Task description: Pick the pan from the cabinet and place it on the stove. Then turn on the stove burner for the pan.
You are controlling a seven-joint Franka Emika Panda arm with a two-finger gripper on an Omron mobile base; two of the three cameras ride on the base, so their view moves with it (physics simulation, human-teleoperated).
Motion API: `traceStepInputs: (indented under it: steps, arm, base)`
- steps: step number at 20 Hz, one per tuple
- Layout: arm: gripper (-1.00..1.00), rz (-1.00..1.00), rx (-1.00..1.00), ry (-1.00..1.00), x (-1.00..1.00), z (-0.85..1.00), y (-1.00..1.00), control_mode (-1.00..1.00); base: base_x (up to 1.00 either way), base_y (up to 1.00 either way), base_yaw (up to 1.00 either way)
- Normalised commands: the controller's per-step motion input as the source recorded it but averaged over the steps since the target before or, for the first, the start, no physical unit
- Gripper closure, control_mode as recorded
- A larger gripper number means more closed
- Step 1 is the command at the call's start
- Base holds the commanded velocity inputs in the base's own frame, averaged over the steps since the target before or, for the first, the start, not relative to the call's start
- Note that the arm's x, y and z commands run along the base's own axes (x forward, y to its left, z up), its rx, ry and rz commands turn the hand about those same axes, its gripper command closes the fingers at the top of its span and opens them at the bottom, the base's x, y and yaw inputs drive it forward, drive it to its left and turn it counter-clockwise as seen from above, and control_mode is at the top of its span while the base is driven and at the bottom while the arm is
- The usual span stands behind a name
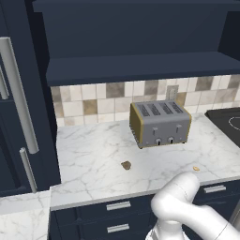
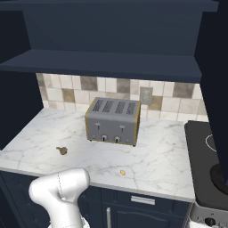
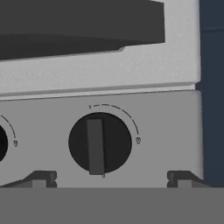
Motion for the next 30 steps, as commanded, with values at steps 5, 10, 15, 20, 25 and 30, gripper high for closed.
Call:
traceStepInputs:
  steps: [5,10,15,20,25,30]
  arm:
    - [-1.00,0.00,0.00,0.00,0.01,0.00,0.00,-1.00]
    - [-1.00,-0.01,0.07,0.00,0.10,-0.01,-0.04,-1.00]
    - [-1.00,0.00,0.07,0.00,0.05,-0.13,-0.07,-1.00]
    - [-1.00,0.00,0.04,-0.01,0.00,-0.27,-0.13,-1.00]
    - [-1.00,0.00,0.01,0.00,0.01,-0.20,-0.08,-1.00]
    - [-1.00,0.01,0.00,-0.01,0.15,-0.04,0.00,-1.00]
  base:
    - [0.00,0.00,0.00]
    - [0.00,0.00,0.00]
    - [0.00,0.00,0.00]
    - [0.00,0.00,0.00]
    - [0.00,0.00,0.00]
    - [0.00,0.00,0.00]
